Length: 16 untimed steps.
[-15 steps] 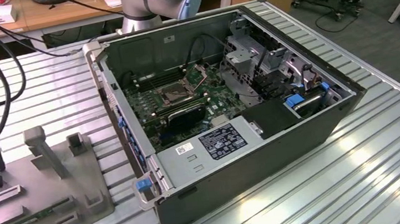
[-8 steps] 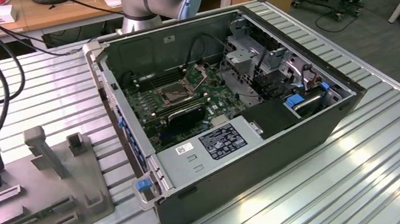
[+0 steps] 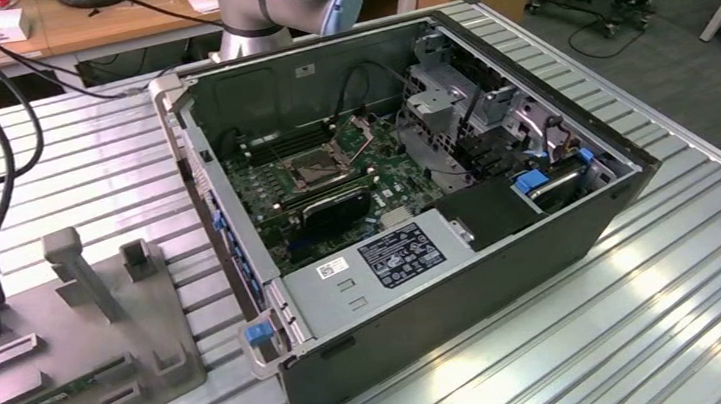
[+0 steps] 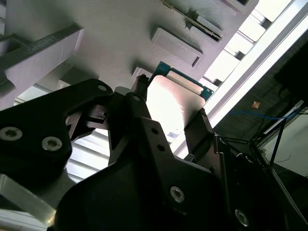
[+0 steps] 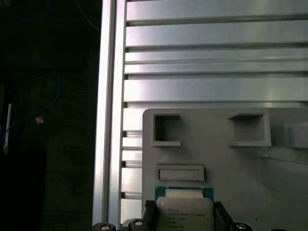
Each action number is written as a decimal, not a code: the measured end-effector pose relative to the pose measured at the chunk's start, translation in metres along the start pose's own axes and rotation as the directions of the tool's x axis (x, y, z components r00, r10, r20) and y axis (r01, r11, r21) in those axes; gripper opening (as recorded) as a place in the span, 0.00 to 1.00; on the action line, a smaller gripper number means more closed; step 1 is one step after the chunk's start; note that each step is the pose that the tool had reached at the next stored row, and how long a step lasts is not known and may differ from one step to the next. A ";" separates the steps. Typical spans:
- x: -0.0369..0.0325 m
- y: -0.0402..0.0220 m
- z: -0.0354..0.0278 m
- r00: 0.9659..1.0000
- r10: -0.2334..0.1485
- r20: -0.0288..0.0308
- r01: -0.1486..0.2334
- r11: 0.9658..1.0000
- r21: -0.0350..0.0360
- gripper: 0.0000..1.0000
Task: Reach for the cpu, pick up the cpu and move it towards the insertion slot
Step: 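Pick up the cpu and move it towards the insertion slot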
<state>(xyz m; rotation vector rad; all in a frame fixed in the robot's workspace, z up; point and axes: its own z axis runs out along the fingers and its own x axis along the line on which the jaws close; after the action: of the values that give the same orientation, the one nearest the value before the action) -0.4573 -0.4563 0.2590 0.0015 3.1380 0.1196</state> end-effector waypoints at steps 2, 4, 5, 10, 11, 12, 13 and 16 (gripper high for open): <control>0.0000 0.0001 -0.0013 1.000 0.000 0.000 0.000 1.000 0.000 0.55; 0.0000 0.0002 -0.0026 1.000 0.000 0.000 0.000 1.000 0.000 0.55; 0.0000 0.0002 -0.0032 1.000 0.000 0.000 0.000 1.000 0.000 0.55; 0.0000 0.0005 -0.0065 1.000 0.000 0.000 0.000 1.000 0.000 0.55; 0.0000 0.0005 -0.0072 1.000 0.000 0.000 0.000 1.000 0.000 0.55; 0.0000 0.0006 -0.0079 1.000 0.000 0.000 0.000 1.000 0.000 0.55; 0.0000 0.0006 -0.0084 1.000 0.000 0.000 0.000 1.000 0.000 0.55; 0.0000 0.0008 -0.0104 1.000 0.000 0.000 0.000 1.000 0.000 0.55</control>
<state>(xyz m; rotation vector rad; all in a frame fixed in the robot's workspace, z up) -0.4573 -0.4563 0.2695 0.0015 3.1380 0.1197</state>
